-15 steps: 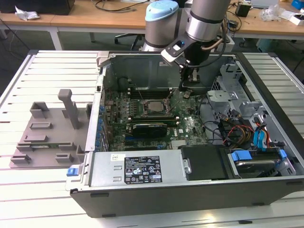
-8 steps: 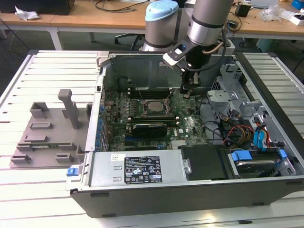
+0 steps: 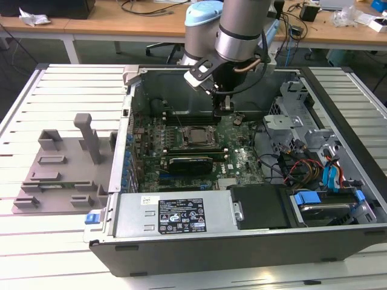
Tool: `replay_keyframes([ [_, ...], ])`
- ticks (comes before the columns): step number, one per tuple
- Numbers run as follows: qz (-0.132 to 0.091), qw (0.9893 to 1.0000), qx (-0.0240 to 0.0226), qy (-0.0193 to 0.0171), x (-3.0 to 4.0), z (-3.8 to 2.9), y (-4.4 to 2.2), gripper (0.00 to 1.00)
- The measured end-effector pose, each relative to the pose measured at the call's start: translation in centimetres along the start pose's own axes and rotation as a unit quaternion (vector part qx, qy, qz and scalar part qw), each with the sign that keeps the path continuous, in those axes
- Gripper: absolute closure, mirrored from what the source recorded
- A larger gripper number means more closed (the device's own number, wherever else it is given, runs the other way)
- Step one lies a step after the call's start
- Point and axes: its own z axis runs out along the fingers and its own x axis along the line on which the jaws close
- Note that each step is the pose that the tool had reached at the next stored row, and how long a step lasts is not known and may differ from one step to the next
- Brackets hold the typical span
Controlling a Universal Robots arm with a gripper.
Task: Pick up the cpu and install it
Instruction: 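Close the cpu cover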
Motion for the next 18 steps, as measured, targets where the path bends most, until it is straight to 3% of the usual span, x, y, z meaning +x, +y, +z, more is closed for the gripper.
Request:
replay_keyframes([
  [6,0.000,1.0000,0.0000,0.0000,0.00,0.13,-0.46,0.89],
  [11,0.000,1.0000,0.0000,0.0000,0.00,0.71,-0.94,0.89],
  [14,0.000,1.0000,0.0000,0.0000,0.00,1.36,-1.91,0.89],
  [18,0.000,1.0000,0.0000,0.0000,0.00,2.31,-2.52,0.89],
])
